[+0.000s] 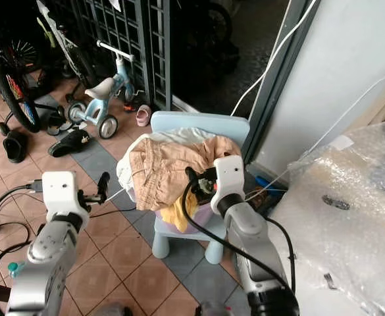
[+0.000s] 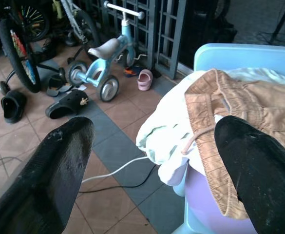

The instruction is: Clothes washing

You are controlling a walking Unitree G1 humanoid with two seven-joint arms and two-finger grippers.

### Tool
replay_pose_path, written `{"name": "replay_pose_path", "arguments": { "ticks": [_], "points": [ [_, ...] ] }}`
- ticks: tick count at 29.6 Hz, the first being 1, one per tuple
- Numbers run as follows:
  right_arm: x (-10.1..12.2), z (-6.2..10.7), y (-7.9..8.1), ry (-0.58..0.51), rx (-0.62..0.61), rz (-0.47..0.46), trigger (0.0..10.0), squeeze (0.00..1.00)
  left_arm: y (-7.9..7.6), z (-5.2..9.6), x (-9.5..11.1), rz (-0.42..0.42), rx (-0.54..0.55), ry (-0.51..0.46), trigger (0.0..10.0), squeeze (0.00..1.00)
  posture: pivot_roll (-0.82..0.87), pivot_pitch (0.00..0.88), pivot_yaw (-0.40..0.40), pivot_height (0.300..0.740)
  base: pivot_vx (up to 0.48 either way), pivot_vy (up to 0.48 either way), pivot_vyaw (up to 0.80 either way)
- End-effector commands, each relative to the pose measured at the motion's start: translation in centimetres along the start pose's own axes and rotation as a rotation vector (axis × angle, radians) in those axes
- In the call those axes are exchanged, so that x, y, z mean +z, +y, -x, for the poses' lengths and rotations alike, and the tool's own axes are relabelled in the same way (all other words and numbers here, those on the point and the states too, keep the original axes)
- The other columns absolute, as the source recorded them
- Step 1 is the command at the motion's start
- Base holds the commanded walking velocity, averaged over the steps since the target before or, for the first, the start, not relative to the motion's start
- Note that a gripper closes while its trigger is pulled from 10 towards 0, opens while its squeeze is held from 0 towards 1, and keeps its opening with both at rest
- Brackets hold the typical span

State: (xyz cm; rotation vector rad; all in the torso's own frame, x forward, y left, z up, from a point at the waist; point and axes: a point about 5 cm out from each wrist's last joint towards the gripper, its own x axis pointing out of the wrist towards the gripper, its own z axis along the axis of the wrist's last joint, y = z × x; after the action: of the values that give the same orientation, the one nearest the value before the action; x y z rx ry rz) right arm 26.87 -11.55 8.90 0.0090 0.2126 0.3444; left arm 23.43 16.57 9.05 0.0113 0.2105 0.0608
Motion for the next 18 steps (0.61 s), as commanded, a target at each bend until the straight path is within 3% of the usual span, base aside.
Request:
{"name": "replay_pose_path", "arguments": {
  "ticks": [1,5,12,18],
  "points": [
    [-0.8,0.1,0.6,0.043,0.010,-0.012,10.0,0.00,0.5,0.7,0.2,-0.009,0.011,0.000,10.0,0.00,-0.01,0.073,-0.040,0.740,0.315,0.000,0.00],
    [-1.7,0.2,0.6,0.074,-0.012,-0.032,10.0,0.00,0.3,1.0,-0.3,-0.018,-0.012,0.024,10.0,0.00,-0.01,0.081,-0.030,0.740,0.314,0.000,0.00],
    [-1.4,-0.1,0.2,0.086,-0.010,-0.024,10.0,0.00,-0.2,0.9,0.4,-0.008,-0.031,0.016,10.0,0.00,-0.01,0.102,-0.033,0.740,0.303,0.000,0.00],
    [-1.0,-1.1,-0.3,0.093,-0.007,0.001,10.0,0.00,-0.2,1.8,0.5,-0.016,-0.017,0.016,10.0,0.00,0.01,0.136,-0.037,0.740,0.256,0.000,0.00]
  ]
}}
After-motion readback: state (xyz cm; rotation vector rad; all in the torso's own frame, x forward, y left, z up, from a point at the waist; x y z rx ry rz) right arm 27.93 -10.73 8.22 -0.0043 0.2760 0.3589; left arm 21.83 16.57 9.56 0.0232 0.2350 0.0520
